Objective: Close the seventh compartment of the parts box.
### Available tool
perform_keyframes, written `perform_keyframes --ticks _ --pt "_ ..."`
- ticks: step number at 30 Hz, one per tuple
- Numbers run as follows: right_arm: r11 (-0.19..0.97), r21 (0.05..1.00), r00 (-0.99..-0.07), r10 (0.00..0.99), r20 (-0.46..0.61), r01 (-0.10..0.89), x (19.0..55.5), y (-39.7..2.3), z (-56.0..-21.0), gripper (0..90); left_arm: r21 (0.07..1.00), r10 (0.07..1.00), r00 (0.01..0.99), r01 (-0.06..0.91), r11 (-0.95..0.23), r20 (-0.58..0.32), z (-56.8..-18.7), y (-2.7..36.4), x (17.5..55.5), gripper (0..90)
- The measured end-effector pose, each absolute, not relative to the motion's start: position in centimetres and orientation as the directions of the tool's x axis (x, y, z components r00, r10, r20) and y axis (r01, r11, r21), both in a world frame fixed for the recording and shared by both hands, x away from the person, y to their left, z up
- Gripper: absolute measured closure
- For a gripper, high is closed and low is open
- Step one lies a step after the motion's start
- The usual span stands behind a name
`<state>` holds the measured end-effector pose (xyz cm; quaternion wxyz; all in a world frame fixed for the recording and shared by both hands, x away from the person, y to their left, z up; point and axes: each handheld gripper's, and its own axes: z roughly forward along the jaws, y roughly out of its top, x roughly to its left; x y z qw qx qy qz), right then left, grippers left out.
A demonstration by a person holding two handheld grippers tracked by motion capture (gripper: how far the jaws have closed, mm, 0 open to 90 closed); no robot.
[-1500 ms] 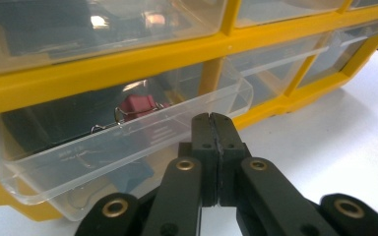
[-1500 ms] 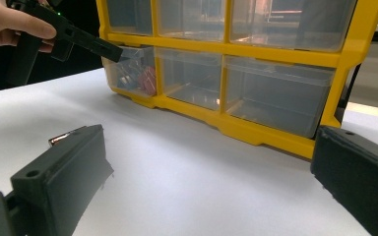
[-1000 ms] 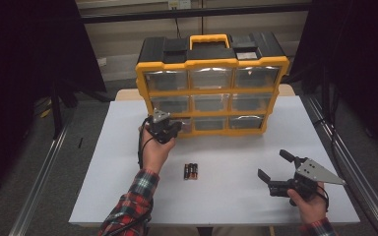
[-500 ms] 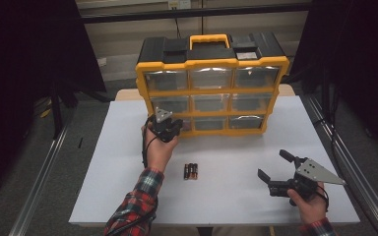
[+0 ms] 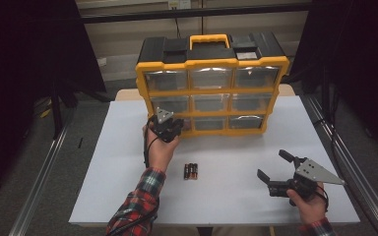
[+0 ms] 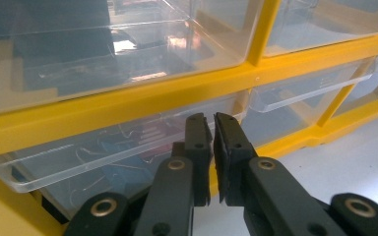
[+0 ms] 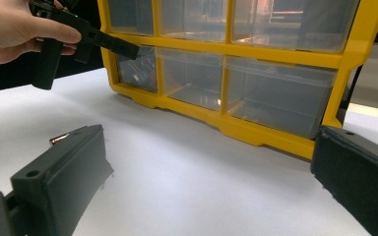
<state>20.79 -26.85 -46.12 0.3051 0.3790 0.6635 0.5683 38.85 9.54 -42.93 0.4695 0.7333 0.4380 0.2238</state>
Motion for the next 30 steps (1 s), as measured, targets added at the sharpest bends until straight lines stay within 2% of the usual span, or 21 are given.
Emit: perform_keyframes --ticks 6,10,20,30 --pt "0.065 0.986 -0.526 0.850 0.028 0.156 20.8 -26.8 -46.1 0.1 0.888 0.851 0.518 0.426 -0.174 -0.082 -43.0 9.5 38.8 84.3" --pt "0.063 0.986 -0.528 0.849 0.028 0.154 20.8 -26.8 -46.1 0.1 0.889 0.849 0.521 0.424 -0.172 -0.084 -43.0 9.3 38.6 79.9" --pt "0.057 0.986 -0.525 0.851 0.033 0.154 20.8 -26.9 -46.1 0.2 0.899 0.859 0.501 0.416 -0.134 -0.104 -43.3 8.4 37.9 62.4" --pt "0.050 0.987 -0.525 0.850 0.036 0.150 20.8 -26.9 -46.1 0.2 0.905 0.883 0.461 0.408 -0.124 -0.087 -43.2 7.5 37.5 43.9"
